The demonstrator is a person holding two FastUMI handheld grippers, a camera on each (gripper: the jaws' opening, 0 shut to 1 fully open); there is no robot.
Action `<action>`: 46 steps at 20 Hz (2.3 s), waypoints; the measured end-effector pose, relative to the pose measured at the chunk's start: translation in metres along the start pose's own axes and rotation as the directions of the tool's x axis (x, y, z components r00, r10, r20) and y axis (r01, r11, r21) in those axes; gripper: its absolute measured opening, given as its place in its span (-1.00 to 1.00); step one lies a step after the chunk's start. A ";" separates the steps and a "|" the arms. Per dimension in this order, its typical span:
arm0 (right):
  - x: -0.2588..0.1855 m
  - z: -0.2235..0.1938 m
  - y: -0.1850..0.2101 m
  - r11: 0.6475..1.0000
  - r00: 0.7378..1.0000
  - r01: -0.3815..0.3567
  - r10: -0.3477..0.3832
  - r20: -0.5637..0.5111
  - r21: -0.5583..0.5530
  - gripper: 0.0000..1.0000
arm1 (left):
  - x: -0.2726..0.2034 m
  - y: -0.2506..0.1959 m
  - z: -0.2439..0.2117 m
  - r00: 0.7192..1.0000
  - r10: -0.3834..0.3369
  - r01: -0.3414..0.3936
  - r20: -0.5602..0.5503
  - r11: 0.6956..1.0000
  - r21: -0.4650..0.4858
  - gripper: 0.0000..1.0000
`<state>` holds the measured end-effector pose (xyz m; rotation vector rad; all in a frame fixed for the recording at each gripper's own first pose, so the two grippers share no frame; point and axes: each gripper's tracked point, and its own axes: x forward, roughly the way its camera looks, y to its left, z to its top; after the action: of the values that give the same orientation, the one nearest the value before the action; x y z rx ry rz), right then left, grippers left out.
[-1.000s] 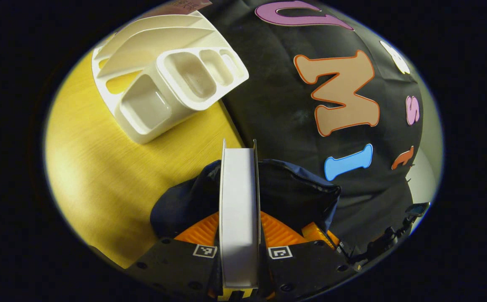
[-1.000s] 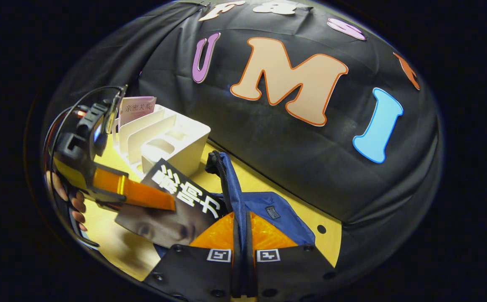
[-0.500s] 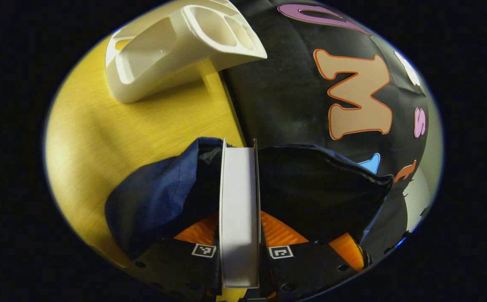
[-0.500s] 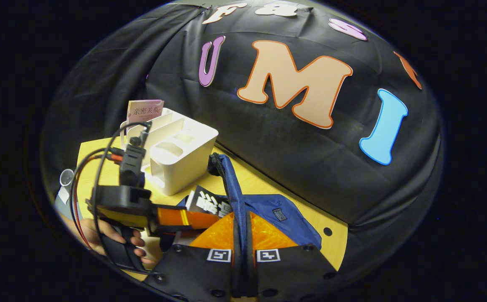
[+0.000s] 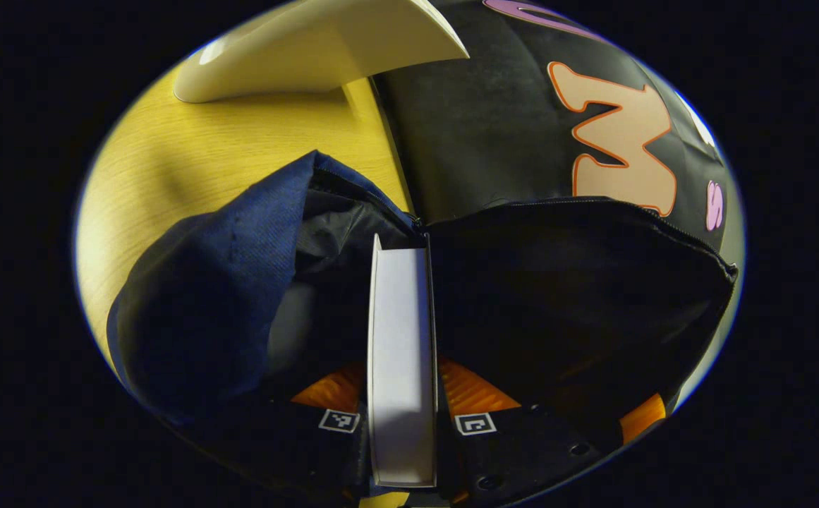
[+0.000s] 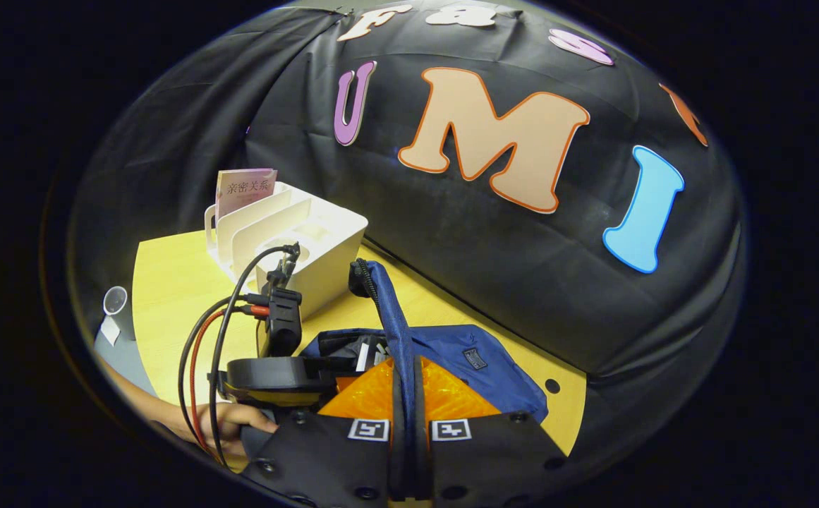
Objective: Open the schoolbag, grab two books from the bookshelf and put them into the schoolbag.
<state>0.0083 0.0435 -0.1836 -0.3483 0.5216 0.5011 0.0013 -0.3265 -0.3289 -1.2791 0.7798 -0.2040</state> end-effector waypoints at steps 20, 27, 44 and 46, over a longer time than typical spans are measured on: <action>0.013 0.009 -0.006 0.995 0.999 0.036 -0.036 0.003 0.090 -0.84 | -0.162 -0.071 0.124 0.991 0.035 -0.096 0.129 0.857 0.507 0.82; 0.014 0.009 -0.006 0.992 0.997 0.078 -0.078 -0.009 0.100 -0.84 | -0.216 -0.088 0.219 0.965 0.018 -0.161 0.263 0.831 0.533 0.80; 0.017 0.004 0.002 0.984 0.989 0.141 -0.137 -0.047 0.109 -0.84 | -0.310 -0.070 0.439 0.850 0.241 -0.513 0.469 0.584 0.630 0.78; 0.019 0.004 0.003 0.984 0.989 0.142 -0.137 -0.052 0.111 -0.84 | -0.307 -0.071 0.452 0.838 0.292 -0.545 0.461 0.499 0.674 0.78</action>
<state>0.0225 0.0544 -0.1915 -0.2844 0.5619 0.3265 0.0779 0.1712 -0.1049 -0.2125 0.6081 0.0586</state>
